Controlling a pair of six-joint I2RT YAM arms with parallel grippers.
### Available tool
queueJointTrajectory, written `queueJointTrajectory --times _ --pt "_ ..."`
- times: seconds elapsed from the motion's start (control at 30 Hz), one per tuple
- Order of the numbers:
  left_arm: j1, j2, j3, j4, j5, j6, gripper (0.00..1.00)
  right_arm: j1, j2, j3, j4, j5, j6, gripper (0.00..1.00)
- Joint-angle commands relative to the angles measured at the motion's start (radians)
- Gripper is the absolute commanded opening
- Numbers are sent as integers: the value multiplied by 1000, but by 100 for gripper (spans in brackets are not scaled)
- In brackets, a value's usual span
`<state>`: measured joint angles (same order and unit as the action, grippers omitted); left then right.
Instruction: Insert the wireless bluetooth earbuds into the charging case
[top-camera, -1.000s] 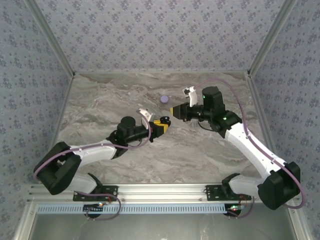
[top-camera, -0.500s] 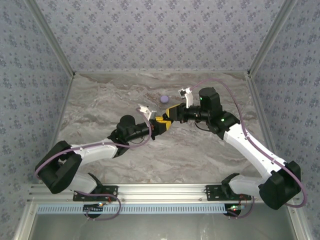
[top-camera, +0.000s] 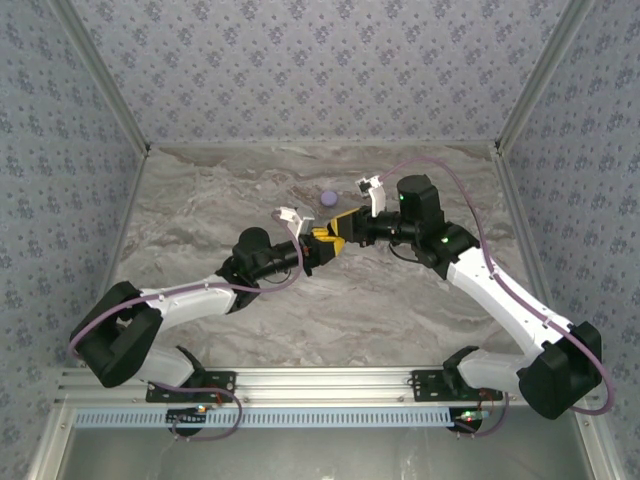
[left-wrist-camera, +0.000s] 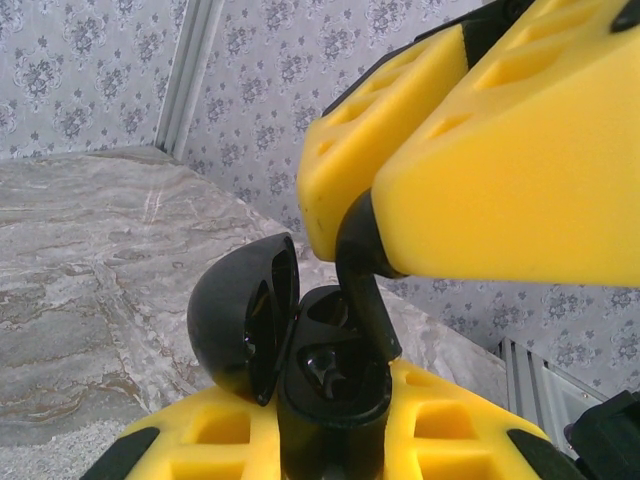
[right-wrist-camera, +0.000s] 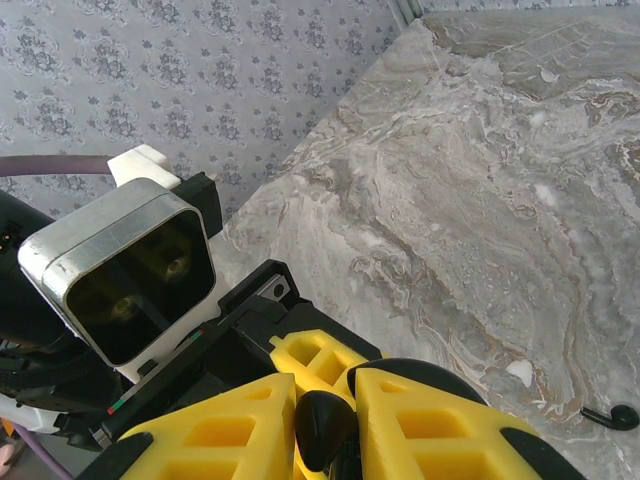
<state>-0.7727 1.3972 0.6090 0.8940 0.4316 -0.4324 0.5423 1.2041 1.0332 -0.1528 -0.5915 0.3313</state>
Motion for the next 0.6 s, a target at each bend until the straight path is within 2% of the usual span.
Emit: queueJointTrajectory --times 0.0,0.57 --pt "-8 -6 36 29 19 -8 10 7 -17 35 -18 -2 -28 23" --pt "-7 -33 44 -18 21 11 10 6 -12 32 -41 36 -49 23"
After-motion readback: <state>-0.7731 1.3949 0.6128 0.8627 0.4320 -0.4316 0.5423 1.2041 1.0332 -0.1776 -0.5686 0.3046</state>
